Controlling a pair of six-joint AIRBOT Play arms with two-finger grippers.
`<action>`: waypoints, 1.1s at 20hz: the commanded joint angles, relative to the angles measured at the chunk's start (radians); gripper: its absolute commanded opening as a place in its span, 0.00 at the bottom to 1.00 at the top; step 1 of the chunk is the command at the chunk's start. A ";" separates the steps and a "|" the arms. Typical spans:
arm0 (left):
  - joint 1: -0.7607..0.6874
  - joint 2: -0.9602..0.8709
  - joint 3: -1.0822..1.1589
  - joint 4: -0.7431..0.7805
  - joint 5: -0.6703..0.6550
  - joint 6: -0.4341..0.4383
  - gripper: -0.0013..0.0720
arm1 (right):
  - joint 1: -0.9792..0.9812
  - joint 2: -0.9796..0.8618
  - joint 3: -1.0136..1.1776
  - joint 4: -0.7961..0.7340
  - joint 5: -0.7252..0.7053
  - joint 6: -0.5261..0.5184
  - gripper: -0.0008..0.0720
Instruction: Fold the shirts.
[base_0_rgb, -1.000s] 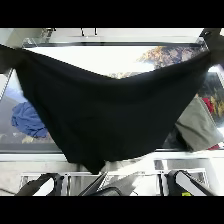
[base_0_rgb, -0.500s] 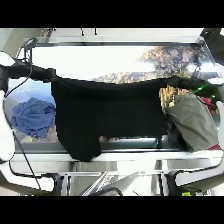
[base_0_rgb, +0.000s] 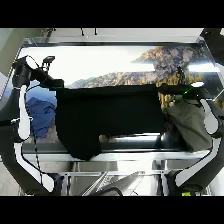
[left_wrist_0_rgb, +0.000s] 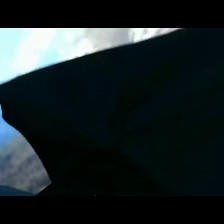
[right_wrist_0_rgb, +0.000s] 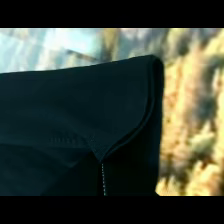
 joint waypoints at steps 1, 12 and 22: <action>-0.001 -0.021 -0.028 0.087 -0.058 -0.025 0.04 | 0.001 -0.016 0.003 -0.065 -0.001 0.017 0.04; -0.014 -0.017 -0.045 0.060 -0.098 -0.029 0.92 | 0.019 0.000 0.004 -0.082 0.055 0.020 0.36; 0.067 0.382 -0.499 0.006 -0.197 -0.134 0.96 | -0.075 0.271 -0.093 -0.482 0.391 0.301 0.60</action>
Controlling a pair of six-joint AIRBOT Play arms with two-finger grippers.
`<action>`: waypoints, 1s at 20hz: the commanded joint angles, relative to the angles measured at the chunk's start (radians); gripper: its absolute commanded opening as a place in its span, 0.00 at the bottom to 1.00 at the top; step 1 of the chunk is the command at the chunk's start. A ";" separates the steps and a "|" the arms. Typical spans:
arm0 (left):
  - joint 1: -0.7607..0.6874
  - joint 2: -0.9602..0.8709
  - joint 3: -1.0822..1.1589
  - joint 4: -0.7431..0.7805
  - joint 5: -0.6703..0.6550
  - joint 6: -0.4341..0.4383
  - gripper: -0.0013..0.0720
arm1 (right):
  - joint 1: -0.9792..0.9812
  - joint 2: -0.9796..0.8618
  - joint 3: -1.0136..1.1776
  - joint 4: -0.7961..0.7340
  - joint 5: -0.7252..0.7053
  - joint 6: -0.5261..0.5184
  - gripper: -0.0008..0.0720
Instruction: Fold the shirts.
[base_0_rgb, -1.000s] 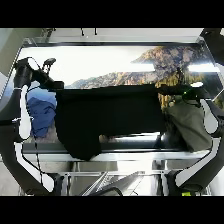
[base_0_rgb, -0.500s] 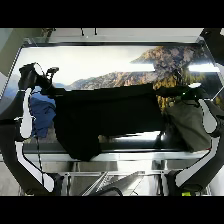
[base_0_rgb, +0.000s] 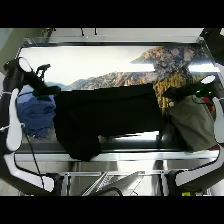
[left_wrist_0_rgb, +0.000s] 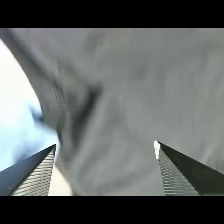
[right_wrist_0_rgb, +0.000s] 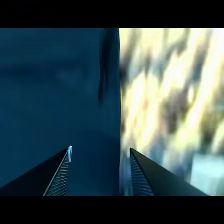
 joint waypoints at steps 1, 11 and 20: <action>0.054 0.218 -0.357 -0.004 -0.013 -0.023 0.96 | -0.050 0.094 -0.095 -0.079 0.131 0.044 0.60; 0.127 0.519 -1.066 -0.199 0.207 -0.027 0.96 | -0.164 0.249 -0.380 -0.012 0.080 0.005 0.60; -0.048 0.434 -1.122 -0.237 0.399 -0.076 0.89 | -0.158 0.201 -0.392 0.038 0.054 -0.021 0.61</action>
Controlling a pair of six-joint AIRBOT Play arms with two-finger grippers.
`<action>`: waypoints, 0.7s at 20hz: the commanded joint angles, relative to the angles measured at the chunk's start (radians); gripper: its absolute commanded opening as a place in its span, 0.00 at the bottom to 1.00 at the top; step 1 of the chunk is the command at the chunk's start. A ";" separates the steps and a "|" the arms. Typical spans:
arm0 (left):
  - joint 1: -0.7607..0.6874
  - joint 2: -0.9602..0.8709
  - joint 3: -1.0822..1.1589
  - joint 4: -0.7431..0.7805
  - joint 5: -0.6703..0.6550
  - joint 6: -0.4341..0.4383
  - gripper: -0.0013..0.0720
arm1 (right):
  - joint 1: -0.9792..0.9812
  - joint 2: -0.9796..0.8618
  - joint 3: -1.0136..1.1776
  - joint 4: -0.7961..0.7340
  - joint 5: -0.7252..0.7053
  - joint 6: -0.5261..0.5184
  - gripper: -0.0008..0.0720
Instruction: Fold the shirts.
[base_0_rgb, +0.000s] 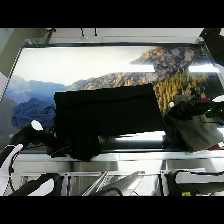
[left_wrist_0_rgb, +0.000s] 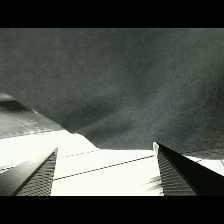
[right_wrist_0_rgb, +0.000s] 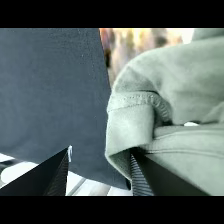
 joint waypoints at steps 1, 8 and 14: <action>-0.056 -0.042 0.033 -0.035 0.146 -0.006 0.69 | 0.007 -0.013 -0.003 0.008 -0.003 -0.004 0.61; -0.013 0.045 0.136 -0.032 0.129 0.022 0.04 | 0.050 0.011 -0.003 -0.016 0.066 0.039 0.60; 0.104 0.105 0.157 -0.034 0.050 0.091 0.04 | 0.050 0.140 0.000 -0.120 0.040 0.090 0.60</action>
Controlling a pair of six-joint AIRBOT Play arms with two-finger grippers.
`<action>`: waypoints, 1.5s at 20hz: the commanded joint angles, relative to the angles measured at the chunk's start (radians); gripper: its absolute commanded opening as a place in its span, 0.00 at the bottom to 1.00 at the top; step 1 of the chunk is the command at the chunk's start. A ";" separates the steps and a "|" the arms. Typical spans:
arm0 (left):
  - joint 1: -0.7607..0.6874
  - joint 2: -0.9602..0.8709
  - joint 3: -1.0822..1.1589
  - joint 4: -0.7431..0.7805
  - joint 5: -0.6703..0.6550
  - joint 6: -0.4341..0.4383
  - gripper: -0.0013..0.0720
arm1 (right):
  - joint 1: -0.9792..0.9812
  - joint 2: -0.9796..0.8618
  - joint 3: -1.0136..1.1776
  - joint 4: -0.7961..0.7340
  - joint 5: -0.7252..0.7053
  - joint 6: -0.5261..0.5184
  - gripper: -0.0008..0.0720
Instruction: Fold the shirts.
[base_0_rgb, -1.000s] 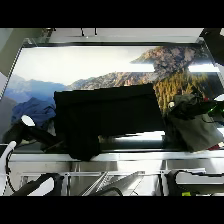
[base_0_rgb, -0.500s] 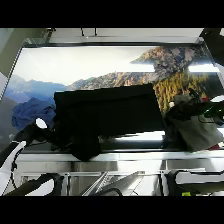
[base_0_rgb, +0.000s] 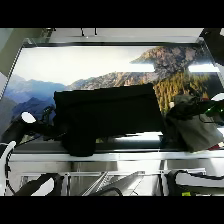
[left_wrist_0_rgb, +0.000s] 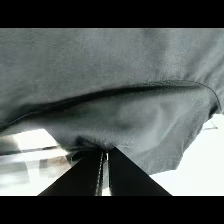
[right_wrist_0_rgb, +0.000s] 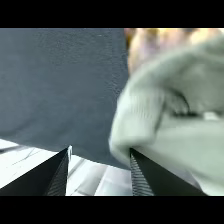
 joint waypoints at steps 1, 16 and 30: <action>0.050 0.018 0.009 -0.003 -0.042 0.041 0.04 | 0.005 0.069 0.001 -0.042 0.022 0.035 0.60; 0.055 0.018 0.009 -0.003 -0.081 0.071 0.04 | 0.014 -0.102 -0.145 0.057 -0.070 -0.059 0.60; 0.055 0.020 0.027 -0.003 -0.091 0.087 0.04 | 0.098 -0.058 -0.141 0.149 -0.082 -0.132 0.04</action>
